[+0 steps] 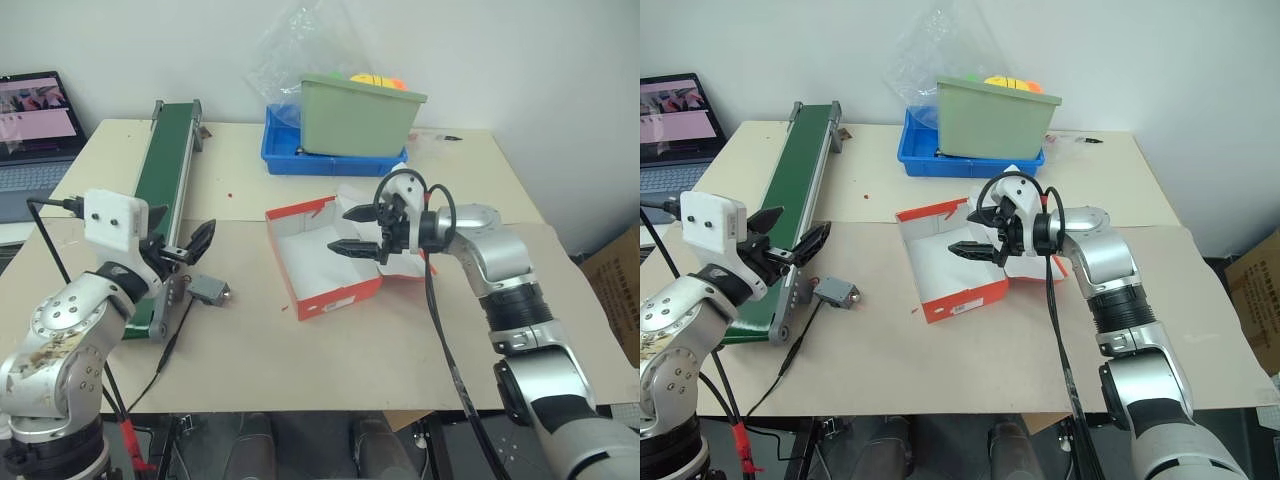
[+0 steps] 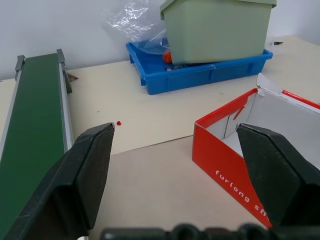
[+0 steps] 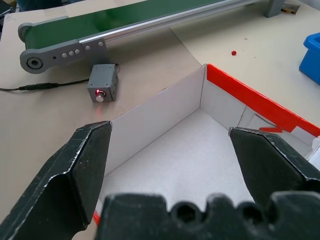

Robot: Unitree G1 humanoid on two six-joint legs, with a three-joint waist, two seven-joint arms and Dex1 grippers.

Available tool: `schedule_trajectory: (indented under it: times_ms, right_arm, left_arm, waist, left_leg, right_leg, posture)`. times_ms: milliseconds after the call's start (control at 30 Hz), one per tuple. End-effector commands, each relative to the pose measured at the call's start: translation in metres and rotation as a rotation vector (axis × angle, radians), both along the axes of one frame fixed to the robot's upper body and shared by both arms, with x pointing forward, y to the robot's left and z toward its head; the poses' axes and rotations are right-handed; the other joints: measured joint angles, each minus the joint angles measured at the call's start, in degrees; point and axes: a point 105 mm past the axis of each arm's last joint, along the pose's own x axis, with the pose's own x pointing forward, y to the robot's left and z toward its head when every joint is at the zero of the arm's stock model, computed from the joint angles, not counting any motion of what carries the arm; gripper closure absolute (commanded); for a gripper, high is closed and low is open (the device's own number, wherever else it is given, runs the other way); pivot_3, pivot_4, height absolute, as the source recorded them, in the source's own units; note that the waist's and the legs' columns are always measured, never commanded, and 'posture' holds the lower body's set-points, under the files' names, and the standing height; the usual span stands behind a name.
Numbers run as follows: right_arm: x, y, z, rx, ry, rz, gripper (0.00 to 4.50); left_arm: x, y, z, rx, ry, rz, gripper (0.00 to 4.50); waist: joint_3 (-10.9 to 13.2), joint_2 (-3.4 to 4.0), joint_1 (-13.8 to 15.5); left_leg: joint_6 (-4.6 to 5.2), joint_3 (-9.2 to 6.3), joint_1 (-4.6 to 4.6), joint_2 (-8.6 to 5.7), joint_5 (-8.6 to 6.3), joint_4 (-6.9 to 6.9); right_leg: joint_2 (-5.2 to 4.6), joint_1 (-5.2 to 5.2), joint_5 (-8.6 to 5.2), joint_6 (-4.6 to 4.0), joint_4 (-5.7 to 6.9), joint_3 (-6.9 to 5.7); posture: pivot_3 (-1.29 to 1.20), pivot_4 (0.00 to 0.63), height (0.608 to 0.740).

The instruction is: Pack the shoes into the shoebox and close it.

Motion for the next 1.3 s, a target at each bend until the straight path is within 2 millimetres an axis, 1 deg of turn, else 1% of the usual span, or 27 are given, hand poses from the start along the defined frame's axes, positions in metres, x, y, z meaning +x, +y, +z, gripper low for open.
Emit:
schedule_trajectory:
  times_ms: [33,233,333,500,600,767,867,1033,1133,1233,1300]
  right_arm:
    - [-0.003,-0.001,0.017,0.027,-0.050,0.002,0.02]
    - [-0.001,0.000,0.019,0.033,-0.054,-0.012,0.02]
    - [-0.001,0.002,0.020,0.042,-0.051,-0.017,0.02]
    - [-0.003,0.005,0.022,0.060,-0.046,-0.028,0.02]
    - [-0.002,0.009,0.024,0.082,-0.044,-0.050,0.02]
    - [-0.007,0.018,0.020,0.098,-0.022,-0.037,0.02]
    - [-0.005,0.018,0.020,0.099,-0.024,-0.051,0.02]
    - [-0.003,0.019,0.023,0.109,-0.029,-0.057,0.02]
    - [-0.004,0.022,0.025,0.121,-0.029,-0.049,0.02]
    - [-0.010,0.034,0.027,0.144,-0.024,-0.012,0.02]
    - [-0.017,0.043,0.026,0.149,-0.018,0.026,0.02]
  left_arm:
    - [-0.003,0.002,0.012,0.007,-0.045,0.036,0.34]
    - [0.003,0.005,0.018,0.057,-0.082,0.091,0.34]
    - [0.005,0.004,0.020,0.074,-0.105,0.092,0.34]
    - [0.006,0.003,0.024,0.033,-0.139,0.098,0.34]
    - [0.008,0.007,0.021,0.010,-0.125,0.139,0.34]
    - [0.010,0.008,0.018,0.003,-0.123,0.176,0.34]
    - [0.011,0.016,0.018,0.024,-0.126,0.218,0.34]
    - [0.011,0.022,0.025,0.000,-0.155,0.265,0.34]
    - [0.012,0.033,0.027,-0.014,-0.162,0.331,0.34]
    - [0.013,0.052,0.025,-0.034,-0.153,0.437,0.34]
    - [0.013,0.058,0.024,-0.039,-0.151,0.468,0.34]
  waist:
    - [0.00,0.00,0.01]
    - [0.00,0.00,0.09]
    - [0.00,0.00,0.09]
    - [0.00,0.00,0.09]
    - [0.00,0.00,0.02]
    - [0.00,0.00,0.07]
    - [0.00,0.00,0.11]
    - [0.00,0.00,0.13]
    - [0.00,0.00,0.11]
    - [0.00,0.00,-0.11]
    - [0.00,0.00,-0.18]
  left_leg:
    - [0.00,0.00,0.00,0.00,0.00,0.00]
    - [0.00,0.00,0.00,0.00,0.00,0.00]
    - [0.00,0.00,0.00,0.00,0.00,0.00]
    - [0.00,0.00,0.00,0.00,0.00,0.00]
    - [0.00,0.00,0.00,0.00,0.00,0.00]
    - [0.00,0.00,-0.01,0.00,0.00,0.00]
    - [0.00,-0.01,-0.01,0.00,0.00,0.01]
    - [0.00,-0.01,-0.01,0.00,0.00,0.00]
    - [0.00,-0.01,-0.01,0.00,0.00,0.01]
    - [0.00,-0.01,0.00,0.00,0.00,0.01]
    - [0.00,0.00,0.00,0.00,0.00,0.00]
  right_leg:
    - [0.00,0.00,0.00,0.00,0.00,0.00]
    - [0.00,0.01,0.00,0.00,0.00,0.00]
    - [0.00,0.01,0.00,0.00,-0.01,0.00]
    - [0.00,0.01,0.00,0.00,0.00,0.00]
    - [0.00,0.00,0.00,0.00,0.00,0.00]
    - [0.00,0.01,0.00,0.00,0.00,0.00]
    - [0.00,0.00,0.01,0.00,0.02,0.00]
    - [0.00,0.00,0.00,0.00,0.01,0.00]
    - [0.00,0.00,0.00,0.00,0.01,0.00]
    - [0.00,0.00,0.00,0.00,0.02,0.00]
    - [0.01,-0.01,0.01,0.00,0.02,0.01]
  posture:
    - [0.00,0.150,0.740]
    - [0.00,0.150,0.740]
    - [0.00,0.150,0.740]
    - [0.00,0.150,0.740]
    - [0.00,0.150,0.740]
    - [0.00,0.150,0.740]
    - [0.00,0.150,0.740]
    - [0.00,0.150,0.740]
    - [0.00,0.150,0.740]
    - [0.00,0.150,0.740]
    - [0.00,0.150,0.740]
